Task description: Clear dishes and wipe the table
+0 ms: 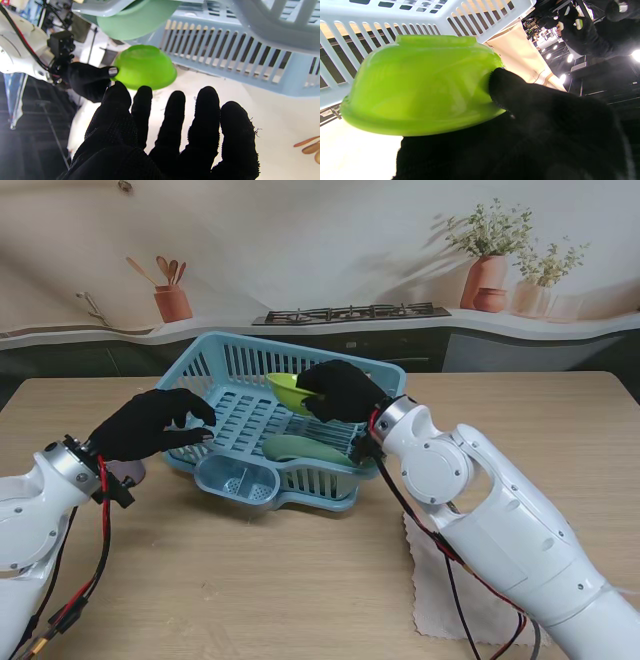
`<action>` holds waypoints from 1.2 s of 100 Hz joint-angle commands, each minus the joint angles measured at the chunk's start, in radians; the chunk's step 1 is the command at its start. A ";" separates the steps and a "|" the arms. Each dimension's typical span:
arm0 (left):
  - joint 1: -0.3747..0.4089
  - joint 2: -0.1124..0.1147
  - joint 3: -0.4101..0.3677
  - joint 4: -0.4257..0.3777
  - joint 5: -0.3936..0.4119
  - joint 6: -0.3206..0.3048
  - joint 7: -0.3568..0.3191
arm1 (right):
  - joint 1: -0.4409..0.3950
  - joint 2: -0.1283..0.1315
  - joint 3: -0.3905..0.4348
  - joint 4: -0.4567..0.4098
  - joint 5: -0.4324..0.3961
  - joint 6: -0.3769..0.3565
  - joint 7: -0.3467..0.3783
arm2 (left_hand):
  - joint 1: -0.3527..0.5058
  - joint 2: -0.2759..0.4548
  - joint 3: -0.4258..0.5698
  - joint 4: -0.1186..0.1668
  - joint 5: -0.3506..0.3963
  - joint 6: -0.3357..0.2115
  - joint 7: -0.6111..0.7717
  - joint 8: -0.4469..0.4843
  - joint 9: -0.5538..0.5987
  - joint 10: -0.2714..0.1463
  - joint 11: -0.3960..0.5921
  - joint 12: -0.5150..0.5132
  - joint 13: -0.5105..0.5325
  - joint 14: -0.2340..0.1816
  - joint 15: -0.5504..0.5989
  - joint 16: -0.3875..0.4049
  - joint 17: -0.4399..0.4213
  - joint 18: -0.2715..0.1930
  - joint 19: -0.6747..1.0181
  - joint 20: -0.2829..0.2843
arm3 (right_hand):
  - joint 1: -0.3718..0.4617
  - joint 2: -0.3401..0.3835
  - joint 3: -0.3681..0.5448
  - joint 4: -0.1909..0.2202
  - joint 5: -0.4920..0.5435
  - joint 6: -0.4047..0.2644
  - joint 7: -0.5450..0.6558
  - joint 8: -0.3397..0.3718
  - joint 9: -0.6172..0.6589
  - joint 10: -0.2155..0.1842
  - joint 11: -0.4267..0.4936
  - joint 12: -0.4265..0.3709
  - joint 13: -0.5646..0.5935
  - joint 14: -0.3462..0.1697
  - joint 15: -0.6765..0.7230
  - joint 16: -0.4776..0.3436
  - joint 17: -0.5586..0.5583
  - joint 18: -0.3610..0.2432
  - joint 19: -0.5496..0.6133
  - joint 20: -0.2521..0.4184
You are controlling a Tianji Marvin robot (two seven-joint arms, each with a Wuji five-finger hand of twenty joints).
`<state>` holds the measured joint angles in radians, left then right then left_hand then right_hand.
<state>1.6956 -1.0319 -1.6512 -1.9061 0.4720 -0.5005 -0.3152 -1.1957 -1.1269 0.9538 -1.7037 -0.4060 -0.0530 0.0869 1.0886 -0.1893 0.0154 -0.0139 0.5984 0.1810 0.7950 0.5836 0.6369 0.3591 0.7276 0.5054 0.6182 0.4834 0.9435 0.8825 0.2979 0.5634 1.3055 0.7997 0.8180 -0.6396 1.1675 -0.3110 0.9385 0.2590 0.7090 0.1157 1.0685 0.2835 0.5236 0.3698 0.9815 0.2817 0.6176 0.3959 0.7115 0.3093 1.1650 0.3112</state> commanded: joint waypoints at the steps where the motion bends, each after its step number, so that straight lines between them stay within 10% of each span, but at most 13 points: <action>1: -0.027 0.002 0.015 -0.004 -0.008 0.017 -0.022 | 0.006 -0.009 -0.004 -0.004 0.005 0.000 0.007 | 0.033 -0.020 0.016 0.007 -0.031 -0.016 -0.018 -0.010 -0.023 -0.032 -0.017 -0.020 -0.020 -0.007 -0.013 -0.014 -0.021 -0.012 -0.023 -0.021 | 0.099 0.069 0.118 0.058 0.080 -0.111 0.100 0.012 0.015 -0.027 0.013 0.010 0.037 0.034 0.028 0.014 0.066 -0.003 0.118 0.052; 88: -0.278 0.001 0.220 0.110 -0.054 0.106 -0.057 | 0.064 -0.024 -0.064 -0.003 0.081 0.012 0.021 | -0.203 -0.093 0.343 -0.037 -0.264 -0.014 -0.270 -0.120 -0.398 -0.143 -0.205 -0.123 -0.421 -0.176 -0.460 -0.328 -0.349 -0.286 -0.467 -0.368 | 0.095 0.074 0.118 0.062 0.085 -0.123 0.103 0.025 0.019 -0.033 0.018 0.015 0.043 0.028 0.037 0.022 0.064 -0.011 0.125 0.069; 120: -0.292 -0.002 0.266 0.130 -0.054 0.139 -0.056 | 0.055 -0.029 -0.061 -0.011 0.089 0.012 0.003 | -0.212 -0.102 0.352 -0.040 -0.272 -0.011 -0.270 -0.123 -0.402 -0.144 -0.197 -0.123 -0.417 -0.174 -0.453 -0.323 -0.341 -0.280 -0.468 -0.375 | 0.094 0.075 0.118 0.063 0.085 -0.123 0.103 0.025 0.019 -0.035 0.018 0.016 0.043 0.027 0.036 0.023 0.065 -0.013 0.125 0.073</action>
<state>1.4068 -1.0294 -1.3930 -1.7784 0.4210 -0.3710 -0.3575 -1.1363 -1.1493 0.8896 -1.7016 -0.3173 -0.0379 0.0865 0.8898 -0.2789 0.3435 -0.0173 0.3684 0.1827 0.5263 0.4684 0.2598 0.2488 0.5314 0.4009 0.2197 0.3303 0.4857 0.5636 -0.0379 0.3065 0.8524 0.4429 0.8092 -0.6396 1.1674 -0.3110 0.9397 0.2591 0.7162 0.1277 1.0692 0.2835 0.5322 0.3769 0.9894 0.2817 0.6283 0.4068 0.7168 0.3114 1.1800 0.3374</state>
